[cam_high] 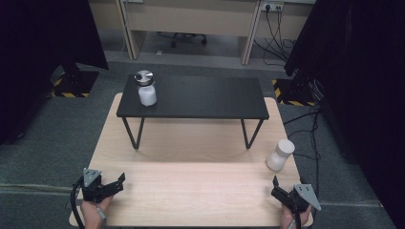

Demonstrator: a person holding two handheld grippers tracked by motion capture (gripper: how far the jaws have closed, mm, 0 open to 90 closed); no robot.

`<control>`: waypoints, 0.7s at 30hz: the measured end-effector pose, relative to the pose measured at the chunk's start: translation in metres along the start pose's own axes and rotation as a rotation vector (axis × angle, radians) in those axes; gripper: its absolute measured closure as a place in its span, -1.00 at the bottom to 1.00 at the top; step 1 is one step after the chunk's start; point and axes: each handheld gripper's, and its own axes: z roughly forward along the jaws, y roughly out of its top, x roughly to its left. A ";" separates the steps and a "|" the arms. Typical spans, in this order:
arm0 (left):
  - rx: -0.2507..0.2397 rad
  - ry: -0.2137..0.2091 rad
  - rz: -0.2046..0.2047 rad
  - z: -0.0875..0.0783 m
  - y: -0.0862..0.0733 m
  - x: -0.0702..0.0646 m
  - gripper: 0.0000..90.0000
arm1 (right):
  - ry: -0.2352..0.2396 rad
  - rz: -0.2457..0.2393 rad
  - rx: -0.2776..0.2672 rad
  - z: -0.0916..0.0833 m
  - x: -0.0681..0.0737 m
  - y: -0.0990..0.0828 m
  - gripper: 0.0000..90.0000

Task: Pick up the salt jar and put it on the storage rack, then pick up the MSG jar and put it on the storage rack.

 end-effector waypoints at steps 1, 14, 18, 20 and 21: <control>-0.001 0.001 0.003 0.000 0.000 0.000 -1.00 | -0.001 -0.002 -0.001 0.000 0.000 0.000 -0.99; -0.013 0.018 0.017 0.000 -0.005 -0.004 -1.00 | -0.001 -0.010 -0.006 0.000 0.001 -0.001 -0.99; -0.014 0.017 0.020 0.000 -0.006 -0.004 -1.00 | 0.000 -0.012 -0.006 0.000 0.001 -0.001 -0.99; -0.015 0.015 0.017 0.000 -0.006 -0.003 -1.00 | 0.001 -0.013 -0.004 0.000 0.001 -0.001 -0.99; -0.016 0.014 0.015 0.000 -0.006 -0.003 -1.00 | 0.002 -0.014 -0.002 0.000 0.001 0.000 -0.99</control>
